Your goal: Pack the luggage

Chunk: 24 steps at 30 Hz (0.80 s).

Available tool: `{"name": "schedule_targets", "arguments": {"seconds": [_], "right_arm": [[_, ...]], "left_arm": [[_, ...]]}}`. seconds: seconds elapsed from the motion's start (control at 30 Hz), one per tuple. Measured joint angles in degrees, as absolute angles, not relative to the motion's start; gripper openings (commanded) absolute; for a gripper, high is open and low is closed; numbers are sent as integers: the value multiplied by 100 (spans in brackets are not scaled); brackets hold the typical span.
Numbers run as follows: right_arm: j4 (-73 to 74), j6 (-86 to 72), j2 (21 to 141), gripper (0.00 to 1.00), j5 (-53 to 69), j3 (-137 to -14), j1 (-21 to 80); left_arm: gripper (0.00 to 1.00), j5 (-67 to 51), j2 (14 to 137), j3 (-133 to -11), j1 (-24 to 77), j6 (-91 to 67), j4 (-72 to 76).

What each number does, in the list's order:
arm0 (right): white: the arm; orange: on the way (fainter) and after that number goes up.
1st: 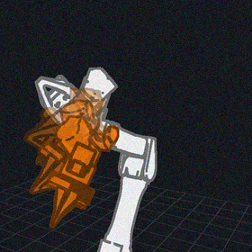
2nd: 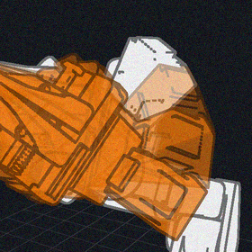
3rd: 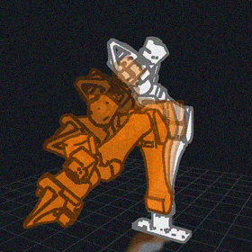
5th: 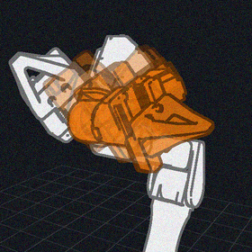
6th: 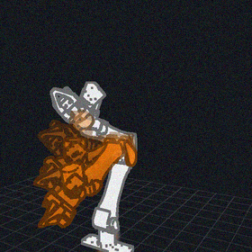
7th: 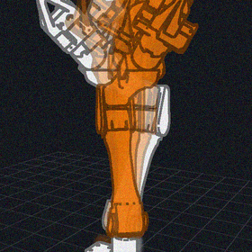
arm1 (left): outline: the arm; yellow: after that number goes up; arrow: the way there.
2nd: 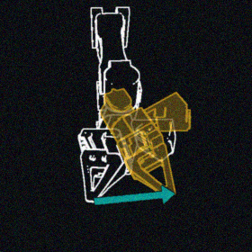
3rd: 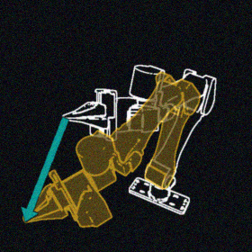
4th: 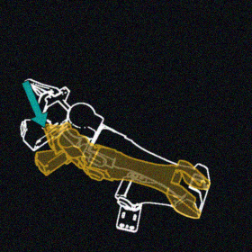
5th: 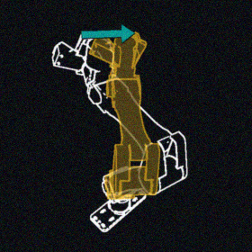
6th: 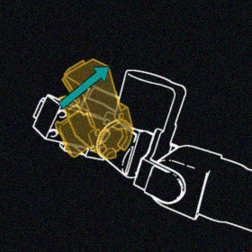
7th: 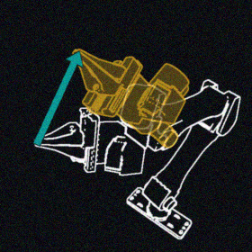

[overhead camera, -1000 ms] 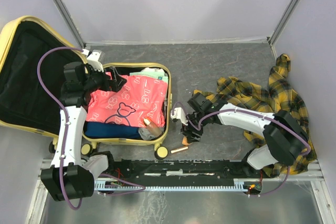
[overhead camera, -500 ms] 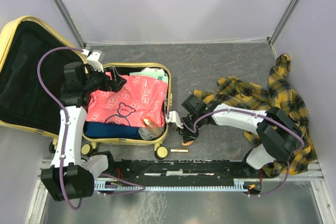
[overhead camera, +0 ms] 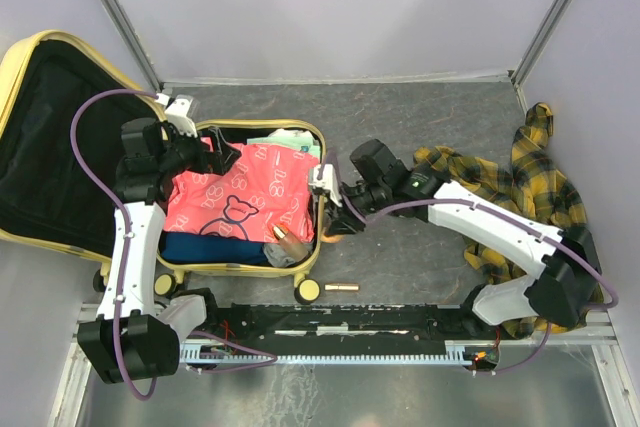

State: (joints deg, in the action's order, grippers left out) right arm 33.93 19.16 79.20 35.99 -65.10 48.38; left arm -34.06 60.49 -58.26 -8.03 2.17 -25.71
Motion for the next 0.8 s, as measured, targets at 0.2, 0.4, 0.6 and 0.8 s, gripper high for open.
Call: {"name": "schedule_targets", "arguments": {"seconds": [0.2,0.4,0.6,0.8], "right_arm": [[2526,1116,8805,26,3546,-7321,5492],[2143,832,9852,32,3382,-7778,5894],[2025,633,10407,76,3253,-7953,6055],[2071,572,10335,87,3227,-8066,6023]], "left_arm": [[97,-3404,6049,-5826,-803,215,-2517],[97,-3395,6049,-5826,-803,215,-2517],[97,-3393,6049,-5826,-803,215,-2519],[98,-3391,6049,-5826,-803,215,-2521]]}}
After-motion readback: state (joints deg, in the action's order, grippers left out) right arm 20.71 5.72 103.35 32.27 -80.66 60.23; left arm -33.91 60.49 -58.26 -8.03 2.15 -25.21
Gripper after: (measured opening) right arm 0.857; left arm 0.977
